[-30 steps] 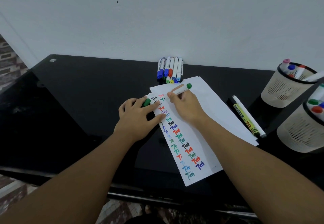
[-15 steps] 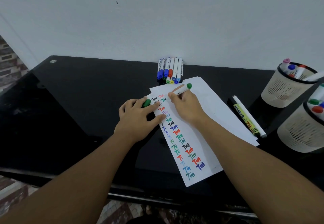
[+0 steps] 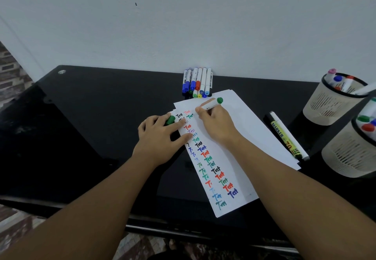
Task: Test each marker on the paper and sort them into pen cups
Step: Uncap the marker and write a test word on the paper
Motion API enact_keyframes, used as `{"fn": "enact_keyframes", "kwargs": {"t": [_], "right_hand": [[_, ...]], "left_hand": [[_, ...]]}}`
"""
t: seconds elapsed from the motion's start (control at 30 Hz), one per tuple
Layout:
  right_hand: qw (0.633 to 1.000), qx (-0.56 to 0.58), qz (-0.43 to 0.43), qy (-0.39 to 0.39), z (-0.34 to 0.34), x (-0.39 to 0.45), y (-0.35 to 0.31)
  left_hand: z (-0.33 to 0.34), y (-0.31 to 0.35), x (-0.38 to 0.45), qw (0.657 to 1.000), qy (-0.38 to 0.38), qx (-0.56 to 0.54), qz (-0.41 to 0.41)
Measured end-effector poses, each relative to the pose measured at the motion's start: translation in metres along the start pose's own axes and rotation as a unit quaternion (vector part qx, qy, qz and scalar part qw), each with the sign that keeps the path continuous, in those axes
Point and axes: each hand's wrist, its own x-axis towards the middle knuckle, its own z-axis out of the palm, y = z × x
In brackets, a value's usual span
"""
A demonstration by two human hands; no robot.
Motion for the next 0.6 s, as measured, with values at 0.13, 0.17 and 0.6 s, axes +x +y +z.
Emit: {"fn": "enact_keyframes", "kwargs": {"t": [0.13,0.17,0.6], "right_hand": [[1.0,-0.021,-0.003,0.003,0.0011,0.0006,-0.0019],[1.0,-0.026,-0.005,0.001,0.0015,0.0005,-0.0016],[1.0,-0.026,-0.002,0.0,0.0018,0.001,0.0008]], "left_hand": [[0.0002,-0.0009,0.0003,1.0,0.003,0.001,0.003],[0.0005,-0.0012,0.0003,1.0,0.005,0.0,0.003],[-0.0011,0.0001,-0.0004,1.0,0.007,-0.007,0.004]]}}
